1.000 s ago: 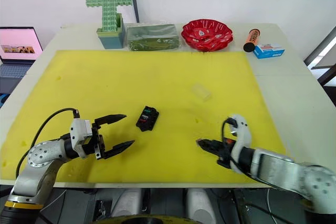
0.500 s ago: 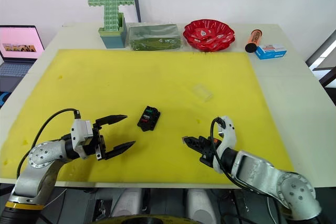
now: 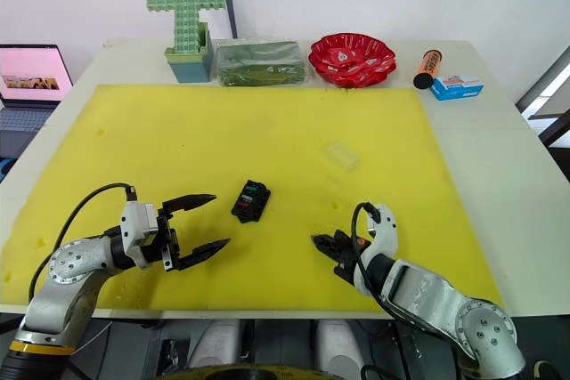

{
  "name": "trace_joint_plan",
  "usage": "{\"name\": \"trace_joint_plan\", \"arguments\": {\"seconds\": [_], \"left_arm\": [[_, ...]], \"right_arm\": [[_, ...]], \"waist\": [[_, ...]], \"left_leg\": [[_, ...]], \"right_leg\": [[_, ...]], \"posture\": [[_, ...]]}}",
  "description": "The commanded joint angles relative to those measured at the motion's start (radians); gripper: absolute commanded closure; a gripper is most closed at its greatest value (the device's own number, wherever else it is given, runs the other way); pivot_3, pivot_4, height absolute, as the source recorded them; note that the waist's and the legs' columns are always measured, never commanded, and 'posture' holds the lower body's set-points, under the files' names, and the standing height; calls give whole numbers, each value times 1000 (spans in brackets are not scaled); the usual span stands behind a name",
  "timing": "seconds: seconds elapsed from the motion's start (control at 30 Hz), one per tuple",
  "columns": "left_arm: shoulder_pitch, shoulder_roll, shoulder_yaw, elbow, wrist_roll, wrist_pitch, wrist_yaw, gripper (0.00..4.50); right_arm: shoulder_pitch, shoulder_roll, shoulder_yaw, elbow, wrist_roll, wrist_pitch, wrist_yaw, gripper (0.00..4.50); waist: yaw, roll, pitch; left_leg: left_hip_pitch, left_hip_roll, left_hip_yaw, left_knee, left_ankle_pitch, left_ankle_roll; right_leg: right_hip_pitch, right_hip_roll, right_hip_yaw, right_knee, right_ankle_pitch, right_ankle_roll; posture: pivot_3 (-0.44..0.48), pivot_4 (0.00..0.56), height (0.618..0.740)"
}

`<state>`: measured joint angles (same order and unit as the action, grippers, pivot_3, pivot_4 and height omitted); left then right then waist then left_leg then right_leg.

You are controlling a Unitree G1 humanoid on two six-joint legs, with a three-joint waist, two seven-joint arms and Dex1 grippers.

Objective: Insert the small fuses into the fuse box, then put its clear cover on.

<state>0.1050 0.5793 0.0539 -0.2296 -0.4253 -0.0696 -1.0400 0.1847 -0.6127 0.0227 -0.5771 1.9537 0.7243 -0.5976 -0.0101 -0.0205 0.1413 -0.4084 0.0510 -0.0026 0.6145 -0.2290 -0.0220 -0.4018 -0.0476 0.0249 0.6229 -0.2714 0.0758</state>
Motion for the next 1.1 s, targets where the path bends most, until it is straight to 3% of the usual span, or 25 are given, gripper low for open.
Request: {"name": "trace_joint_plan", "arguments": {"seconds": [0.03, 0.2, 0.37, 0.5, 0.6, 0.7, 0.8, 0.9, 1.1], "left_arm": [[-1, 2, 7, -29, -9, -9, 4, 0], [-15, -2, 3, -19, -5, -10, 7, 0], [-22, -9, -2, -12, -1, -13, 9, 0], [-17, -14, -12, -14, 5, -21, 5, 0], [-18, -4, -24, -13, 17, -47, -19, 0], [-14, 3, -30, -15, 21, -68, -33, 0], [-1, 18, -56, -27, 32, -116, -82, 0], [7, 43, -110, -42, 44, -171, -159, 0], [-27, 44, -155, -21, 57, -224, -190, 0]], "right_arm": [[36, -73, -40, 46, 19, 103, 129, 2780], [1, -291, -102, 151, 19, 296, 406, 1130], [-274, -483, -57, 330, -44, 523, 721, 1130], [-568, -454, 100, 492, -424, 578, 1080, 1130], [-693, -429, 203, 569, -614, 579, 1305, 1130], [-758, -422, 304, 599, -787, 545, 1493, 1738], [-779, -421, 369, 619, -917, 511, 1622, 2768], [-796, -390, 377, 647, -984, 510, 1688, 2768], [-798, -343, 367, 662, -1059, 540, 1755, 2768]], "waist": [[1, 0, 0], [6, 0, 0], [16, 2, 1], [17, 2, 1], [25, 2, 1], [24, 3, 1], [22, 3, 1], [21, 3, 1], [23, 3, 1]], "left_leg": [[0, 0, 0, 0, 0, 0], [2, 0, -1, 0, 0, 0], [2, -1, 1, 2, 0, 0], [1, -1, 3, 1, 0, 0], [-1, -1, 2, 1, -2, 3], [-1, -1, 2, 1, -2, 4], [-1, -1, 3, 1, -3, 4], [-1, -1, 4, 2, -3, 4], [0, -1, 4, 3, -3, 4]], "right_leg": [[0, 0, 0, 0, 0, 0], [4, -2, 0, -3, 0, 0], [4, -3, 0, -4, 1, -1], [2, 0, 0, -4, 1, -2], [-1, 2, -1, -4, 1, -1], [-2, 2, -1, -3, 1, -1], [-2, 2, -1, -3, 1, -1], [-2, 1, -1, -3, 1, -1], [-2, 1, 0, -2, 2, -2]], "posture": [[0, 150, 740], [0, 150, 740], [0, 150, 740], [0, 150, 740], [0, 150, 740], [0, 150, 740], [0, 150, 740], [0, 150, 740], [0, 150, 740]]}}
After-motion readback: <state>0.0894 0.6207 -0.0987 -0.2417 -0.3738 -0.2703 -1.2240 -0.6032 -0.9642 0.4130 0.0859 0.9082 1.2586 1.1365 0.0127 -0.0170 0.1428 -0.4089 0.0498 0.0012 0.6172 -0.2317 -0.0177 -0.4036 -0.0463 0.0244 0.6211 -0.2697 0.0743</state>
